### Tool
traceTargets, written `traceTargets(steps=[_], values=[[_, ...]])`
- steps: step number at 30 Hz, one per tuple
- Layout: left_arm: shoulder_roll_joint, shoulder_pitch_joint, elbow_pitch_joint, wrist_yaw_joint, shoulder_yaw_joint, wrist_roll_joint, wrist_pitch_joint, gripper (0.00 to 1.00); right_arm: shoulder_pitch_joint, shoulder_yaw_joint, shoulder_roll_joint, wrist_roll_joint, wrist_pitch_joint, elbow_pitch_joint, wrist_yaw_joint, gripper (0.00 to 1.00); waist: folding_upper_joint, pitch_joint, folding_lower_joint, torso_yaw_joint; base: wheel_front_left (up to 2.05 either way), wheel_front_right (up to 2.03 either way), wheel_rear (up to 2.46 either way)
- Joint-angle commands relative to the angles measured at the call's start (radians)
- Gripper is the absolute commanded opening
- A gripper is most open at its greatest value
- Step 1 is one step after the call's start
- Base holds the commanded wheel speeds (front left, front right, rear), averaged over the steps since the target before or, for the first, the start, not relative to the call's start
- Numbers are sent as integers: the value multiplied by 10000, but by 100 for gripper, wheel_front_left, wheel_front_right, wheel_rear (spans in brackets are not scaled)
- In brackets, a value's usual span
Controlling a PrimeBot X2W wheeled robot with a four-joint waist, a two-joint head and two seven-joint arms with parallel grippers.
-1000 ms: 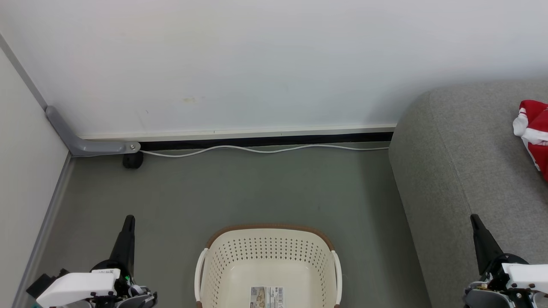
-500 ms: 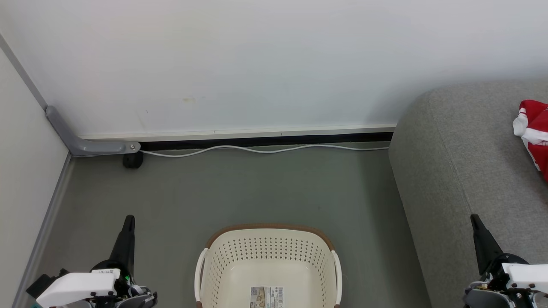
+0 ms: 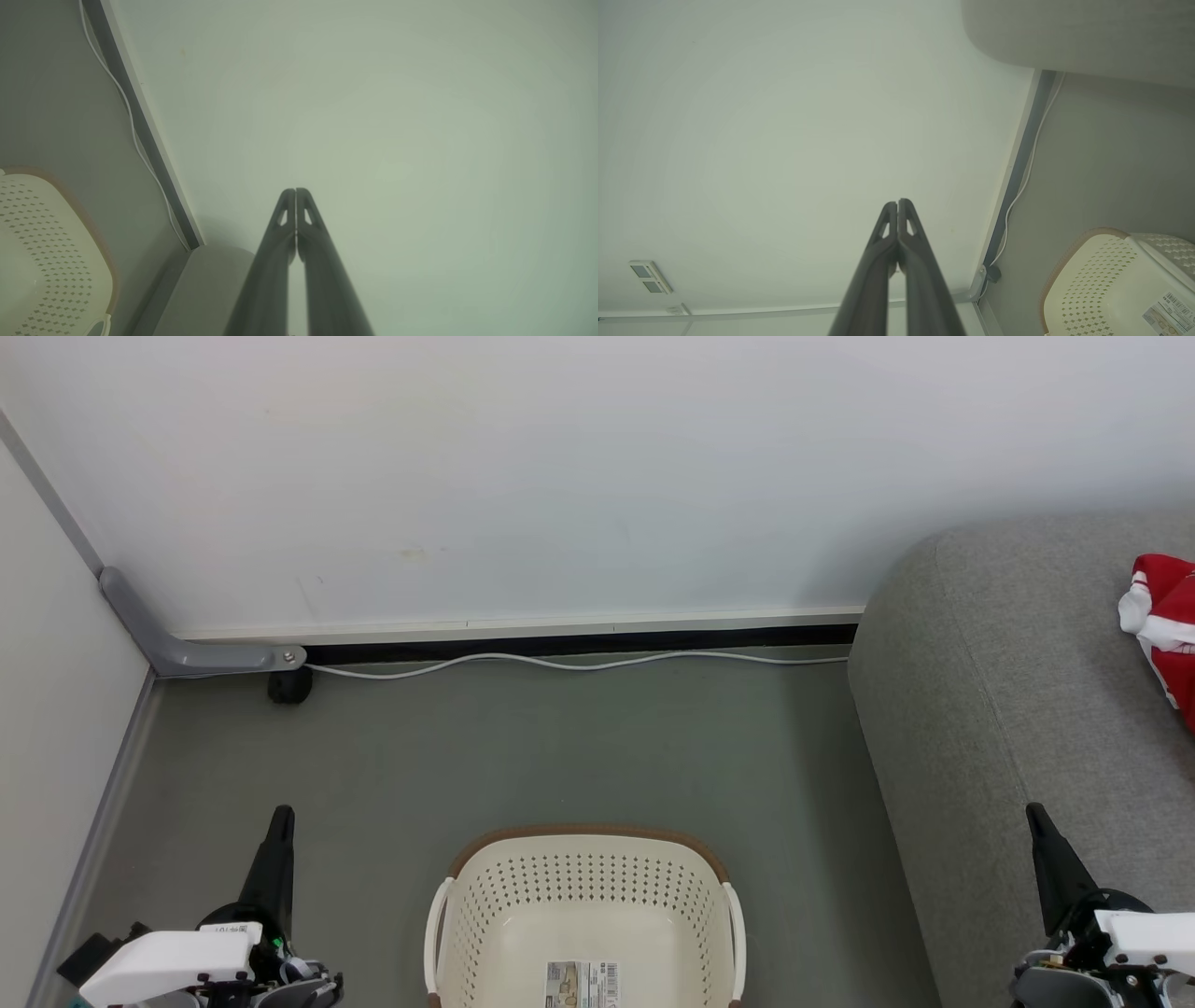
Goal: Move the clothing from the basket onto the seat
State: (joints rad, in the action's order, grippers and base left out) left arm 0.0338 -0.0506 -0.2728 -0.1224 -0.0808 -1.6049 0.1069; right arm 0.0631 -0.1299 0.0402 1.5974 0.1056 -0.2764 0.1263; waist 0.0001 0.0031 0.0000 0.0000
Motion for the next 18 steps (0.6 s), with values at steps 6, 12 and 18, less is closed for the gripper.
traceTargets(steps=[6,12,18], values=[[164,-575,275,-83,-330,-38,63,0,448,157,105,108,80,316,44,0,-1,0,0,0,0,0,0],[164,-575,275,-83,-329,-38,63,0,448,156,105,108,81,316,44,0,-1,0,0,0,0,0,0],[164,-575,275,-83,-329,-38,63,0,448,155,104,107,81,316,44,0,-1,0,0,0,0,0,0]])
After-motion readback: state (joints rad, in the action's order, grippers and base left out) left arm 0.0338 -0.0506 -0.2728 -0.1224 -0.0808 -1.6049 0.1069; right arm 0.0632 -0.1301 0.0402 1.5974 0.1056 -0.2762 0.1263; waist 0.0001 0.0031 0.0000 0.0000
